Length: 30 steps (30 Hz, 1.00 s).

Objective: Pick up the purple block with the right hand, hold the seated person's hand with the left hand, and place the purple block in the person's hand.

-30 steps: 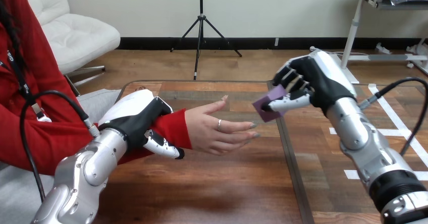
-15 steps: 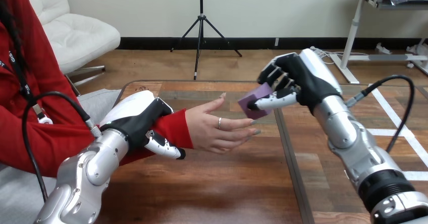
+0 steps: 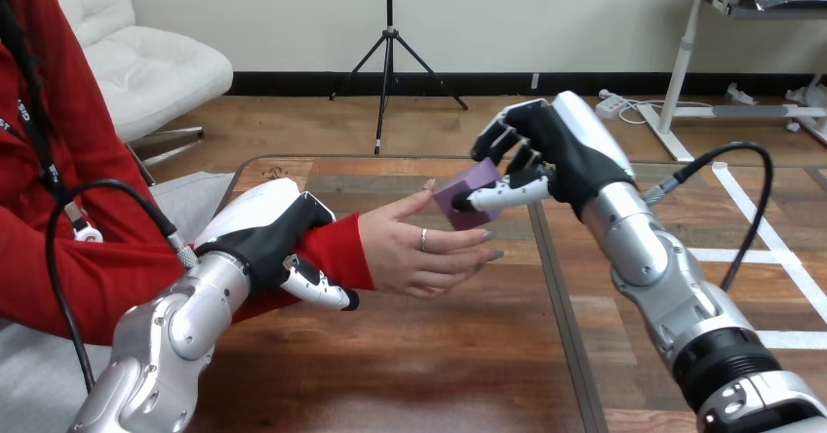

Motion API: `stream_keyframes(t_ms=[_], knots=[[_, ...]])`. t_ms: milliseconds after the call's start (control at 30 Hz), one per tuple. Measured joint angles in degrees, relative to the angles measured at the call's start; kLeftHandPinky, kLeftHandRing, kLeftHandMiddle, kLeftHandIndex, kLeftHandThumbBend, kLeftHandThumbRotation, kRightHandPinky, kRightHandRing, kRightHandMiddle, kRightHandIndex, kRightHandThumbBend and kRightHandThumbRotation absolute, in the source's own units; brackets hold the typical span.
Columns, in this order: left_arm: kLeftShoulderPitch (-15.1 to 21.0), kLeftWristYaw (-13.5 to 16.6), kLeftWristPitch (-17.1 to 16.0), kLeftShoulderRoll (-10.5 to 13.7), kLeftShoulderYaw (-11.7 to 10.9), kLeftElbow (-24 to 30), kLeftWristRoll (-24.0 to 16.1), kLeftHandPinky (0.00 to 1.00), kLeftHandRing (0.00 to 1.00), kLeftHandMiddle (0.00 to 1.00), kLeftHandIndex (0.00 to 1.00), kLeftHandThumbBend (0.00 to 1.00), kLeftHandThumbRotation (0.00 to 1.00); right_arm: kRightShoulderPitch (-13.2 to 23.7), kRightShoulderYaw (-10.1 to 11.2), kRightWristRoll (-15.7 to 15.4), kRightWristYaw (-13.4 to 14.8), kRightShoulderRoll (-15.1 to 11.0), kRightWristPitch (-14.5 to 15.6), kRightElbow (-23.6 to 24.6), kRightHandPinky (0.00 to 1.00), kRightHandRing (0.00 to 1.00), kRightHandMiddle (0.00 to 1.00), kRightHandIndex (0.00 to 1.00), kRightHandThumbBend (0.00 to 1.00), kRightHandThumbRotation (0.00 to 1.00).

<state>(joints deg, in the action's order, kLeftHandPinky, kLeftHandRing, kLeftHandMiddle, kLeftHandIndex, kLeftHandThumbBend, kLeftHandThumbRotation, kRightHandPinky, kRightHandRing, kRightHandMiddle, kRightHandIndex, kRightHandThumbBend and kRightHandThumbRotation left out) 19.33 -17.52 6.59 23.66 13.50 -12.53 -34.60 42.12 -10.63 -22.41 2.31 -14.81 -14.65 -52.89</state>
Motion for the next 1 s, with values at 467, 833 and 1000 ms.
stream_keyframes(t_ms=[467, 833, 1000], knots=[[0.4, 0.0, 0.0, -0.1, 0.1, -1.1, 0.0, 0.14, 0.21, 0.31, 0.34, 0.63, 0.0, 0.0, 0.0, 0.0, -1.1, 1.9, 0.1, 2.5, 0.31, 0.36, 0.42, 0.44, 0.79, 0.0], [0.6, 0.0, 0.0, -0.1, 0.1, -1.1, 0.0, 0.14, 0.21, 0.31, 0.34, 0.63, 0.0, 0.0, 0.0, 0.0, -2.7, 3.1, 1.8, 6.9, 0.31, 0.35, 0.42, 0.45, 0.78, 0.0], [0.8, 0.0, 0.1, -0.1, 0.1, -1.1, 0.0, 0.14, 0.21, 0.31, 0.34, 0.62, 0.0, 0.0, 0.0, 0.0, -3.6, 3.4, 2.9, 8.6, 0.31, 0.35, 0.41, 0.45, 0.79, 0.0]])
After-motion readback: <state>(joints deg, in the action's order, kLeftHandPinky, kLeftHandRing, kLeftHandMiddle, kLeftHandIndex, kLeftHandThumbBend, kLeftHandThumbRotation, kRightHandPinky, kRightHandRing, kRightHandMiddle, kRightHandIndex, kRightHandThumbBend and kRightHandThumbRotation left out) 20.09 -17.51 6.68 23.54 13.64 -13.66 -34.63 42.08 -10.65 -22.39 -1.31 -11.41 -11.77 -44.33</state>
